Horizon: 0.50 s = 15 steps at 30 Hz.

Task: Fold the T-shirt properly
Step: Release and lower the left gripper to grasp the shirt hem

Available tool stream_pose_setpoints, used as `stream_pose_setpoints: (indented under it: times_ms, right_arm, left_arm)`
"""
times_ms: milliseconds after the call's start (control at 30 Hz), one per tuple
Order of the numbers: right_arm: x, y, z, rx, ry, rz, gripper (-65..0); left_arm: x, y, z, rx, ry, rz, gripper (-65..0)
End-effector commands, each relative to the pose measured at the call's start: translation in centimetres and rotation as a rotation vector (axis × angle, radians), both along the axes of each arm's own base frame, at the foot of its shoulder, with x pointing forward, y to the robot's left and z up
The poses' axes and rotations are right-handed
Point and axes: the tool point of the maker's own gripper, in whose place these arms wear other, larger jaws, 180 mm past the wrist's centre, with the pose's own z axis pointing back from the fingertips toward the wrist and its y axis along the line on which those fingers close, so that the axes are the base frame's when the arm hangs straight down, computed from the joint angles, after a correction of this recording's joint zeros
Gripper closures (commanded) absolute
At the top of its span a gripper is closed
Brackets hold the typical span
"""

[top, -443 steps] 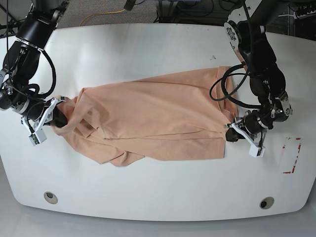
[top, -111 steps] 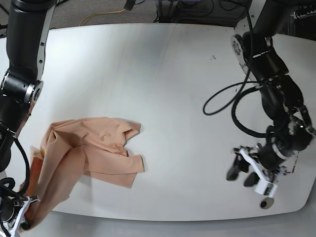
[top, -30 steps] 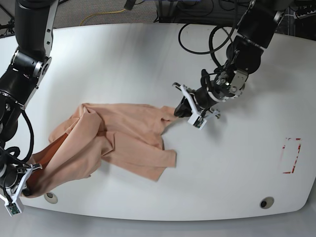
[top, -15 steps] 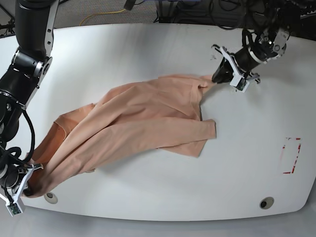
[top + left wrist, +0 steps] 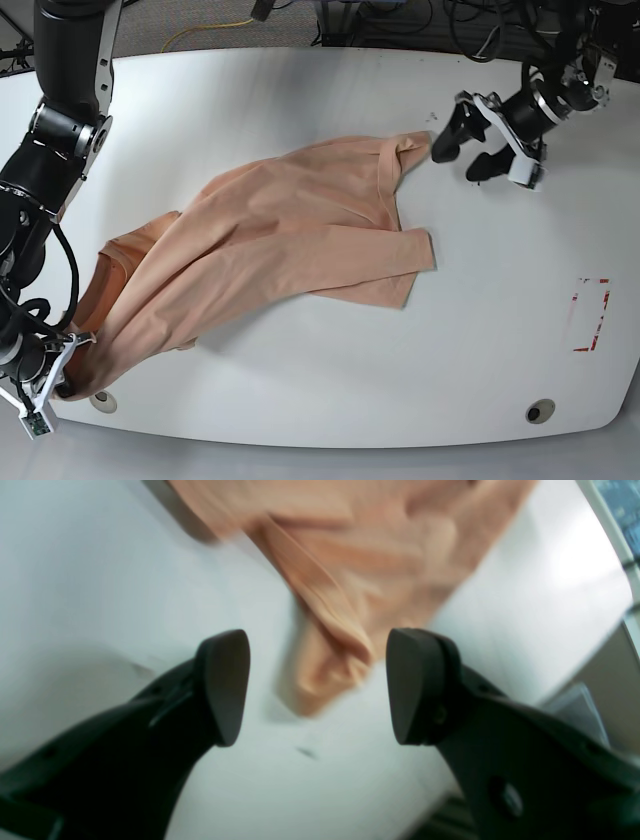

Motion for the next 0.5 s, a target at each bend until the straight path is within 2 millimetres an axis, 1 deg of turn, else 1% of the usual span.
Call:
stream_pose_setpoints:
  times_ms: [0, 67, 133, 167, 200, 233, 300, 333, 467]
  right_arm:
    - [0.3, -0.3, 2.6, -0.006, -0.075, 0.002, 0.0]
    - [0.3, -0.3, 2.6, -0.007, -0.075, 0.002, 0.0]
    - [0.2, -0.3, 2.1, -0.006, -0.063, 0.002, 0.0]
    - [0.2, -0.3, 1.9, -0.006, -0.06, 0.002, 0.0]
    - [0.2, -0.3, 1.9, -0.006, -0.06, 0.002, 0.0]
    - [0.2, -0.2, 1.8, -0.005, -0.058, 0.003, 0.0]
    - [0.3, 0.2, 1.5, 0.002, -0.054, 0.011, 0.0]
    - [0.3, 0.4, 1.5, 0.005, -0.056, 0.014, 0.0]
    - [0.2, 0.2, 1.0, 0.008, -0.044, 0.009, 0.0]
  left_arm:
    - [2.1, 0.8, 2.0, -0.005, -0.069, 0.023, -40.3]
    - [3.7, 1.7, 2.3, 0.005, -0.089, 0.046, -40.3]
    - [5.3, 2.9, 2.2, 0.012, -0.097, 0.078, -40.3]
    - [6.3, 3.8, 1.9, 0.016, -0.096, 0.104, -40.3]
    - [7.1, 4.3, 1.9, 0.012, -0.099, 0.123, -40.3]
    - [8.4, 4.7, 2.0, -0.007, -0.108, 0.151, -40.3]
    - [10.1, 4.7, 1.7, -0.029, -0.11, 0.174, -40.3]
    - [10.6, 4.8, 1.6, -0.029, -0.108, 0.176, -40.3]
    - [13.0, 5.1, 0.6, -0.046, -0.085, 0.204, -40.3]
